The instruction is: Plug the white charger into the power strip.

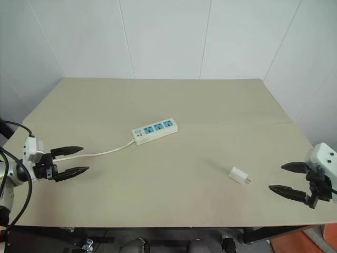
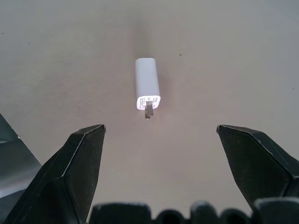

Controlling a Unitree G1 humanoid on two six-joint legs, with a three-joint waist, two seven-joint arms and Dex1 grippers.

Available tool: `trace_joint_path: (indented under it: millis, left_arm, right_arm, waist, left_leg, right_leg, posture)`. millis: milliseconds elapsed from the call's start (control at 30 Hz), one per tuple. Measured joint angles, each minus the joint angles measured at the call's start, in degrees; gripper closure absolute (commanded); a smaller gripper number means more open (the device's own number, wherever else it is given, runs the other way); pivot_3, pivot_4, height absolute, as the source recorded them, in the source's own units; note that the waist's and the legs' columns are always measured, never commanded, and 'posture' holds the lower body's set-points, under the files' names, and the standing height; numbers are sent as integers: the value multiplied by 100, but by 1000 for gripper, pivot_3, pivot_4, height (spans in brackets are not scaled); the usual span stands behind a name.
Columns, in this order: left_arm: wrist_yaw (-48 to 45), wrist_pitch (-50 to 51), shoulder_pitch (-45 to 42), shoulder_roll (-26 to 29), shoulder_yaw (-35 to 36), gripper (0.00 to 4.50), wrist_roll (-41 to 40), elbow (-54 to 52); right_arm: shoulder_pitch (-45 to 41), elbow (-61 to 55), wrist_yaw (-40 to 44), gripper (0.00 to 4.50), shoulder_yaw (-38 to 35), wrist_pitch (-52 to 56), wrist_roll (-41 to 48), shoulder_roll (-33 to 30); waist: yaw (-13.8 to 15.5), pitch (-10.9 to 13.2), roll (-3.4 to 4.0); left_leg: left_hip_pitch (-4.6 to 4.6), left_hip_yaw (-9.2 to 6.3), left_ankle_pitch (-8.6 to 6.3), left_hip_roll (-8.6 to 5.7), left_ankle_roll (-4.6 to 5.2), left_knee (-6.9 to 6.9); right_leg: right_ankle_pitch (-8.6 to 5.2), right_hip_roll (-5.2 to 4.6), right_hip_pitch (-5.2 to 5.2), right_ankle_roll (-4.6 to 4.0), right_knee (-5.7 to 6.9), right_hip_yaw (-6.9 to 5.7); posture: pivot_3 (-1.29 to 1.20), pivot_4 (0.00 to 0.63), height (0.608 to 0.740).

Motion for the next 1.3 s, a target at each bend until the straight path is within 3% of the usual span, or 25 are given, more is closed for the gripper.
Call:
trace_joint_path:
  millis: [1300]
  left_arm:
    - [204, -163, -654, -242, -324, 44, 216, 193]
  right_arm:
    - [556, -450, -278, 0, -585, 117, 1, 231]
  waist:
    - [12, 1, -2]
  left_leg:
    - [-2, 1, 0, -2, 0, 0]
  right_leg:
    - [-2, 0, 2, 6, -1, 0]
  posture:
    - [0, 150, 740]
